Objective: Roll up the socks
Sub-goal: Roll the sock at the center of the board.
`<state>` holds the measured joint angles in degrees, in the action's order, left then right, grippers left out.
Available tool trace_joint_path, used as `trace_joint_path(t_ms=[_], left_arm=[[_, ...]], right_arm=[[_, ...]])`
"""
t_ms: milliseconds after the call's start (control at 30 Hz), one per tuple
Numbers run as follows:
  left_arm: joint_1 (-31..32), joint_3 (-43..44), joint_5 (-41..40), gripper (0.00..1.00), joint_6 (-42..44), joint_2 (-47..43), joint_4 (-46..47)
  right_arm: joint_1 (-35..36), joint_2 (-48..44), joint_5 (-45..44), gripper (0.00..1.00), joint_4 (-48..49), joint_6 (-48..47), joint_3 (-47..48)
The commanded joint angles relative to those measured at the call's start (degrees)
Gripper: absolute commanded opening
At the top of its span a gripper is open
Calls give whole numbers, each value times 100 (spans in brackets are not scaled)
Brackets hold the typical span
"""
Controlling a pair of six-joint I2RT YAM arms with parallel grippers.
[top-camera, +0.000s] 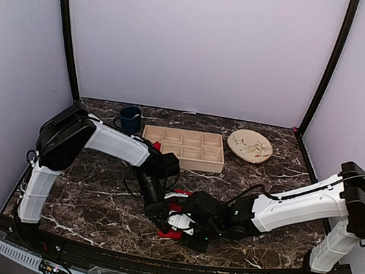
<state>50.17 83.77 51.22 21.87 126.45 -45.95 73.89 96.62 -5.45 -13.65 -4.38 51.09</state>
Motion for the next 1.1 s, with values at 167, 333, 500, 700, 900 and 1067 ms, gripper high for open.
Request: trace_joint_path(t_ms=[167,333,500,700,900,1067], left_arm=[[-16,68,-69,0,160,154,-221],[-22,72,-59,0,160,171,-228],[-49,69,-174,2,60,157,-202],[-166,-57,-214,18,-188,-9,74],[-336,-352,-270,29,-391,-343,400],[-497,-731,-301,31,-654,-752,908]], right_arm=[[36,209,-328,36,13,-309,204],[18,265,-270,32,43,-378,220],[-62,286,8,13,-6,-359,194],[-160,275,265,4,3,-237,79],[-266,274,548,3,46,-154,-32],[-413,270,799,2,48,-137,-36]])
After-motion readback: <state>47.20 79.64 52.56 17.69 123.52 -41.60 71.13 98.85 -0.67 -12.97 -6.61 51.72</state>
